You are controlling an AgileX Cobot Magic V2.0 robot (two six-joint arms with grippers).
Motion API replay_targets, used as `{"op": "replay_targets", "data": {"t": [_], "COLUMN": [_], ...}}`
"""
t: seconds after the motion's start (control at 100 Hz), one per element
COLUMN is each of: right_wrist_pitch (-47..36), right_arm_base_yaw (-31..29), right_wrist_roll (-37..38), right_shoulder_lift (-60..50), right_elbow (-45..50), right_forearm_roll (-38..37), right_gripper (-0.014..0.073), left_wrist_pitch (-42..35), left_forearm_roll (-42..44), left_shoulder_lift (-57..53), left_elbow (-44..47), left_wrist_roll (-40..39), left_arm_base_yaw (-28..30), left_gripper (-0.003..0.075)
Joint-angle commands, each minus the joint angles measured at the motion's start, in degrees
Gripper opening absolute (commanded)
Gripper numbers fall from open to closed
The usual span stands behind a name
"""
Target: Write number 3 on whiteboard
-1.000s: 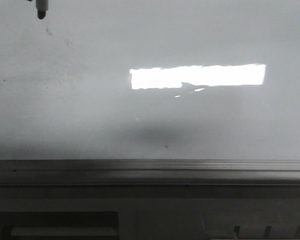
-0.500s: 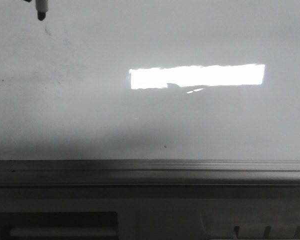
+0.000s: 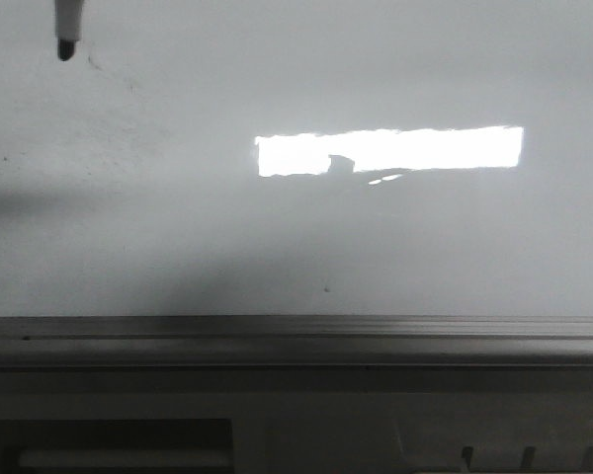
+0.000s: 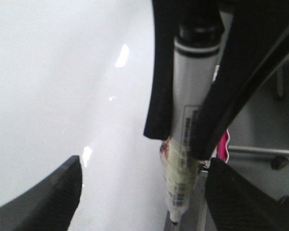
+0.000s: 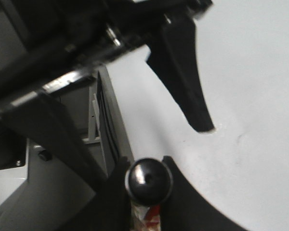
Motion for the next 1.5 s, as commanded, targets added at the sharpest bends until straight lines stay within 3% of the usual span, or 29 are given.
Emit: {"op": "replay_targets", "data": {"t": [0.0, 0.11, 0.19, 0.38, 0.79, 1.07, 1.22, 1.33, 1.49], "right_wrist_pitch": [-5.9, -7.1, -8.6, -10.5, -10.5, 1.6, -0.1, -6.3, -10.9], "right_arm_base_yaw": [-2.9, -8.0, -12.1, -17.2, -20.1, -23.5, -23.5, -23.1, -22.4], "right_wrist_roll": [-0.1, -0.1, -0.1, -0.1, -0.1, -0.1, -0.1, -0.1, -0.1], "right_shoulder_lift": [-0.6, -0.3, 0.2, 2.5, 7.6, 2.8, 1.1, 2.8, 5.7], "right_elbow": [-1.8, -1.8, -1.8, -1.7, -1.7, -0.9, 2.8, 6.0, 6.7], "right_forearm_roll": [-0.8, -0.8, -0.8, -0.8, -4.3, -7.4, -3.4, 0.2, 0.3], "right_gripper": [-0.0061, -0.0061, -0.0061, -0.0061, -0.0061, -0.0040, -0.0040, -0.0040, -0.0040], "left_wrist_pitch": [-3.3, -2.2, -2.5, -2.5, -2.5, -2.5, -2.5, -2.5, -2.6], "left_forearm_roll": [1.6, 8.3, 12.0, 13.8, 9.6, 9.2, 8.9, 8.9, 8.9], "left_shoulder_lift": [-4.6, -11.3, -16.4, -26.3, -32.3, -32.3, -32.3, -32.2, -32.2], "left_elbow": [-2.0, -1.8, -0.6, 5.2, 9.4, 9.4, 9.4, 9.4, 9.4], "left_wrist_roll": [-7.3, -16.9, -23.6, -26.9, -26.9, -26.9, -26.9, -26.9, -26.9], "left_arm_base_yaw": [0.9, 3.1, 4.8, 6.9, 6.9, 6.9, 6.9, 6.9, 6.9], "left_gripper": [0.0519, 0.0416, 0.0294, -0.0024, -0.0021, -0.0021, -0.0021, -0.0021, -0.0021]}}
